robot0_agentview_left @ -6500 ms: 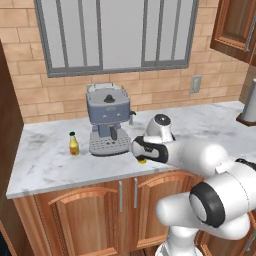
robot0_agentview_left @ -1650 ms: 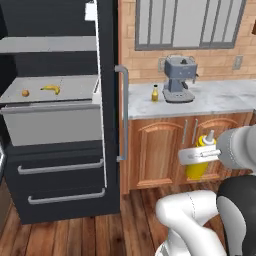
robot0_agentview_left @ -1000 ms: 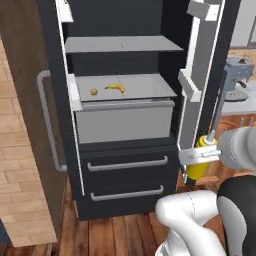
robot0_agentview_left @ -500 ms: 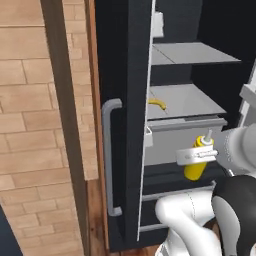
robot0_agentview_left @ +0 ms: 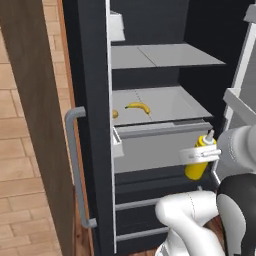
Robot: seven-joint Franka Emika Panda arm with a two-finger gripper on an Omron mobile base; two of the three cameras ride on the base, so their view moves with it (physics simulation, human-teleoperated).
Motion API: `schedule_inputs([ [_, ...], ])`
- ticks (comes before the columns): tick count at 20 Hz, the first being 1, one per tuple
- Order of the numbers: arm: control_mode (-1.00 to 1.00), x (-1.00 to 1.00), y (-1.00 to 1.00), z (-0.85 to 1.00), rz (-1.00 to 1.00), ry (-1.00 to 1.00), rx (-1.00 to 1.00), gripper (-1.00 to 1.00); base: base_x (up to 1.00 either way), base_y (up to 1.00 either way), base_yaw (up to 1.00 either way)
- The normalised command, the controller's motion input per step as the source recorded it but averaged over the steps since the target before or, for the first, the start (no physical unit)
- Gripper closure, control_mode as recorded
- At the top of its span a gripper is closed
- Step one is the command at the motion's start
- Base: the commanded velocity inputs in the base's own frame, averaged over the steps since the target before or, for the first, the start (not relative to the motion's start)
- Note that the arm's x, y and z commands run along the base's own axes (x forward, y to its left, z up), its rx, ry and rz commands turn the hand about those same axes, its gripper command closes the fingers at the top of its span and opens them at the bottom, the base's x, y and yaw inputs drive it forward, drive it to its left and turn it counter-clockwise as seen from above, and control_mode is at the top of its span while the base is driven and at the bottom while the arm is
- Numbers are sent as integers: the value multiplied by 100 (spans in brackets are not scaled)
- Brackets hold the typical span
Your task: Place the mustard and mustard from the counter to the top shelf of the fridge. If the existing items in the fridge are on the top shelf, move them to other shelves.
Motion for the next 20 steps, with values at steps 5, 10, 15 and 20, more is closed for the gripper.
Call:
schedule_inputs([
  [5,100,0,0,0,0,0,0,100,63,0,0],
  [10,100,0,0,0,0,0,0,100,59,0,-4],
  [15,100,0,0,0,0,0,0,100,59,0,-5],
  [20,-100,20,0,28,-4,-1,0,100,32,0,-4],
])
